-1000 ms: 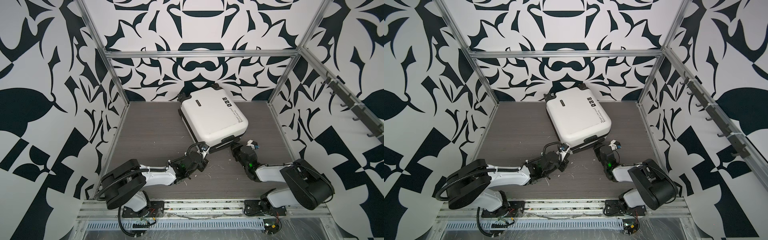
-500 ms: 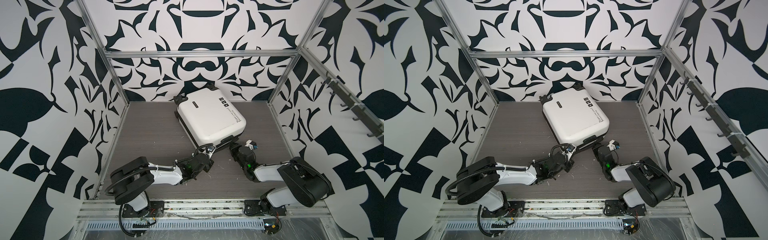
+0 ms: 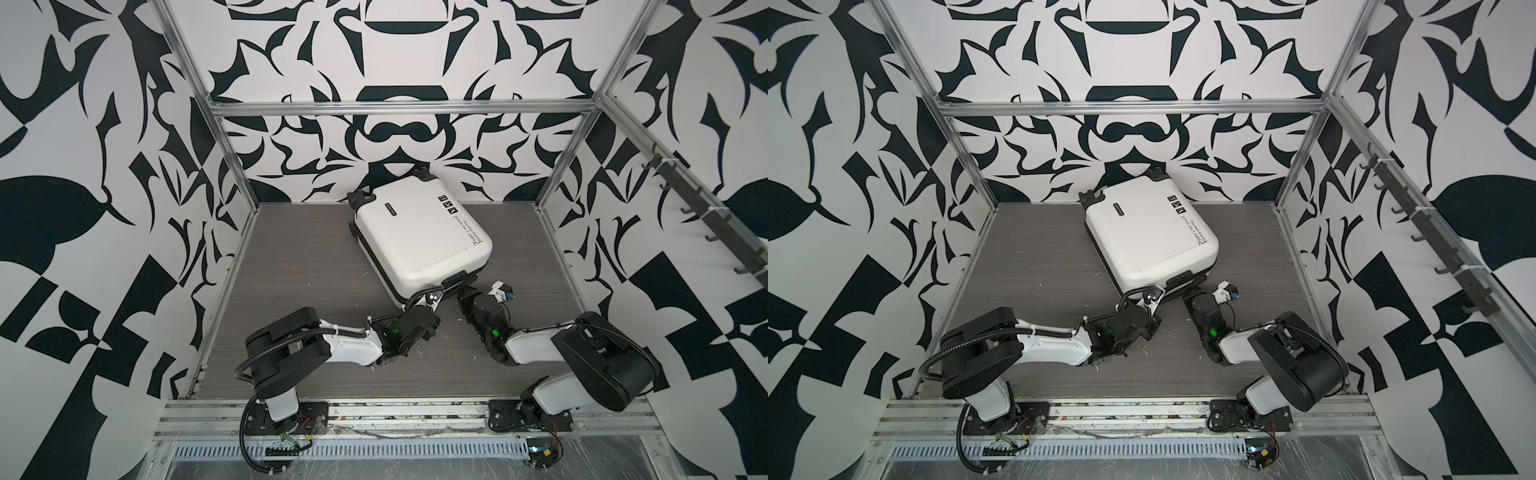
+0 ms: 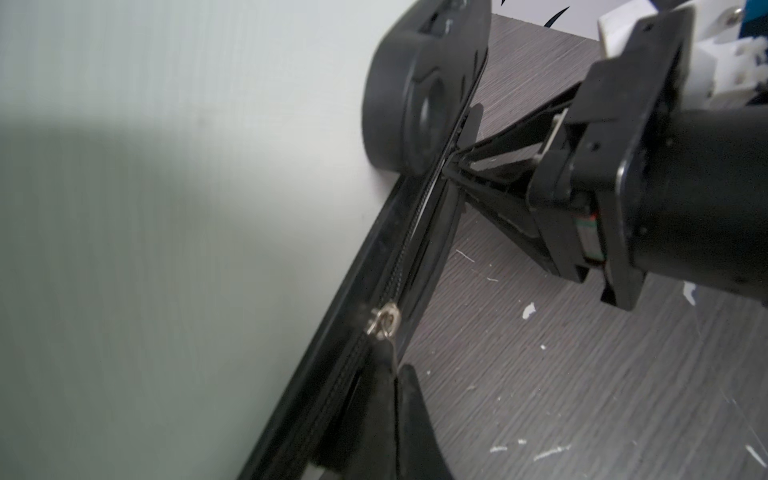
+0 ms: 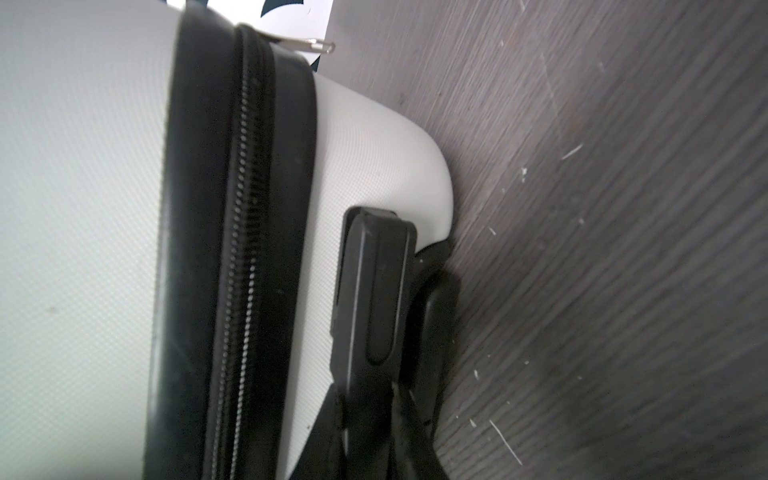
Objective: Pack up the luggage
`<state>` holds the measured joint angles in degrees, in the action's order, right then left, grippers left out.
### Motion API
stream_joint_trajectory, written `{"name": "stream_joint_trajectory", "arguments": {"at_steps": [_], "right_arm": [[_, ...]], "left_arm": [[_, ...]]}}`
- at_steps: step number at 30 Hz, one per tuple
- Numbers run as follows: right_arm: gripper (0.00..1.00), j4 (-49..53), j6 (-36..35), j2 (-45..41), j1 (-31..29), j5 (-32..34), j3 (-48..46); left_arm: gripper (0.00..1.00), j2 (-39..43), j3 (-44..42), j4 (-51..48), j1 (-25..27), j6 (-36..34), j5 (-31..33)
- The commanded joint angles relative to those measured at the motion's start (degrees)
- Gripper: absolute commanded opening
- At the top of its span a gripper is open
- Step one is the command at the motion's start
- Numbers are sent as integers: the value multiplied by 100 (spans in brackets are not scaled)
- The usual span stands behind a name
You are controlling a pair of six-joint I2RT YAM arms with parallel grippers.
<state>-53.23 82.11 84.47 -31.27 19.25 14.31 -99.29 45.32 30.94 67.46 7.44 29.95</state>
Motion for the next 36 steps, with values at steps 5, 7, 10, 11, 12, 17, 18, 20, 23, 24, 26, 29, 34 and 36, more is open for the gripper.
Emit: {"name": "stream_joint_trajectory", "arguments": {"at_steps": [5, 7, 10, 11, 12, 17, 18, 20, 23, 24, 26, 29, 34, 36], "right_arm": [[0, -521, -178, 9, -574, -1063, 275], [0, -518, -191, 6, -606, -1039, 268], [0, -481, -212, -1, -715, -968, 288], [0, -461, -221, 6, -767, -926, 306], [0, -449, -222, 24, -820, -889, 313], [0, -484, -221, 185, -1180, -603, 465], [0, -486, -221, 207, -1250, -574, 499], [0, -495, -226, 281, -1407, -505, 585], [0, -530, -230, 402, -1598, -448, 708], [0, -551, -229, 447, -1654, -431, 740], [0, -633, -221, 549, -1777, -409, 812], [0, -747, -206, 674, -1930, -355, 859], [0, -1018, -152, 833, -1971, -331, 743], [0, -1010, -151, 839, -1977, -325, 699]], "left_arm": [[0, -106, 506, 878, 400, -259, -703], [0, -78, 513, 901, 396, -354, -700], [0, -47, 487, 952, 399, -481, -603], [0, -30, 474, 975, 395, -504, -587], [0, -20, 461, 997, 391, -520, -564], [0, 18, 391, 1111, 396, -611, -503], [0, 22, 375, 1132, 395, -630, -494], [0, 30, 369, 1161, 394, -656, -482], [0, 51, 337, 1195, 394, -678, -480], [0, 57, 328, 1208, 392, -685, -480], [0, 66, 300, 1239, 392, -702, -462], [0, 96, 237, 1274, 391, -719, -418], [0, 186, 99, 1344, 393, -750, -341], [0, 221, 56, 1353, 393, -786, -307]]}}
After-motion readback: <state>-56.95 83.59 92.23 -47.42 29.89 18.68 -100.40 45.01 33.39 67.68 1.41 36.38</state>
